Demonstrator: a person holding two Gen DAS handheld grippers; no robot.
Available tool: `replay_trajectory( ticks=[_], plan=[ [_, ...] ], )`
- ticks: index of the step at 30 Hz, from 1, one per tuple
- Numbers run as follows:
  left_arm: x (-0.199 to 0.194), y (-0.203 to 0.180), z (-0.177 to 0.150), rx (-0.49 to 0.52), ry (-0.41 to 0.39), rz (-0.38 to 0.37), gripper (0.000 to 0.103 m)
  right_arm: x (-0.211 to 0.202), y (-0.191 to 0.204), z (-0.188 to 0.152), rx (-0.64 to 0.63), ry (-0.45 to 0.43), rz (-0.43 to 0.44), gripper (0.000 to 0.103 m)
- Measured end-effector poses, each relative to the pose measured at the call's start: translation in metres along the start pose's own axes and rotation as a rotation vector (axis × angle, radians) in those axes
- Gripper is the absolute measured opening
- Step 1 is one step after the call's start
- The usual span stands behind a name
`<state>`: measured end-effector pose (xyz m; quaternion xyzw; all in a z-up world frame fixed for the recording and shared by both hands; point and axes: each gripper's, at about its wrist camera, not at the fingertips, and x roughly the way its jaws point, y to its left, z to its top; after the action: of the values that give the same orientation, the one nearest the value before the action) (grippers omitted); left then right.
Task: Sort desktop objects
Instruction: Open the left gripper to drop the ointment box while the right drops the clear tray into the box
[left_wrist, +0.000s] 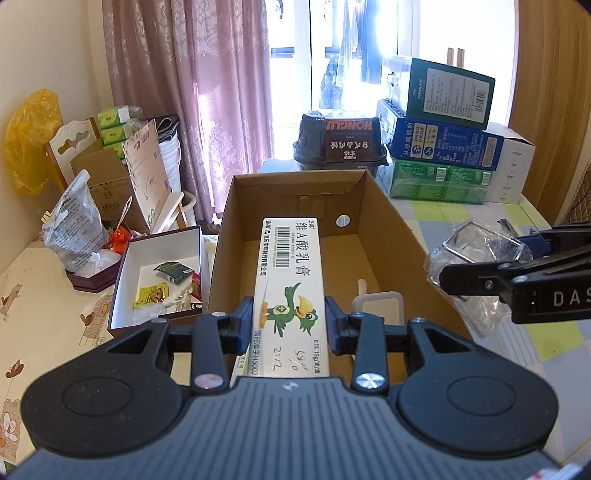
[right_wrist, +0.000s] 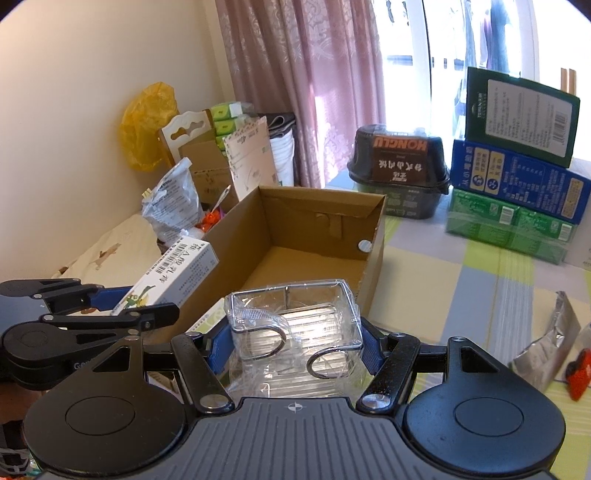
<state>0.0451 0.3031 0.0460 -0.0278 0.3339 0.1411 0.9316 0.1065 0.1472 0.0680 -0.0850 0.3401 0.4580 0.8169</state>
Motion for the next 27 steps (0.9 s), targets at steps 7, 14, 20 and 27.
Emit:
replay_trajectory(
  ticks=[7, 14, 20, 27],
  plan=[
    [0.021, 0.0, -0.004, 0.004, 0.024, -0.001, 0.033, 0.013, -0.003, 0.0, 0.002, 0.012, -0.001, 0.065],
    [0.025, 0.005, -0.01, -0.02, 0.019, 0.008, 0.034, 0.014, -0.007, -0.001, 0.014, 0.015, -0.005, 0.065],
    [0.015, 0.012, -0.01, -0.037, 0.008, 0.026, 0.034, 0.014, -0.003, -0.001, 0.018, 0.02, 0.003, 0.065],
    [0.007, 0.019, -0.012, -0.047, 0.002, 0.04, 0.034, 0.02, 0.003, 0.0, 0.021, 0.032, 0.019, 0.065]
  ],
)
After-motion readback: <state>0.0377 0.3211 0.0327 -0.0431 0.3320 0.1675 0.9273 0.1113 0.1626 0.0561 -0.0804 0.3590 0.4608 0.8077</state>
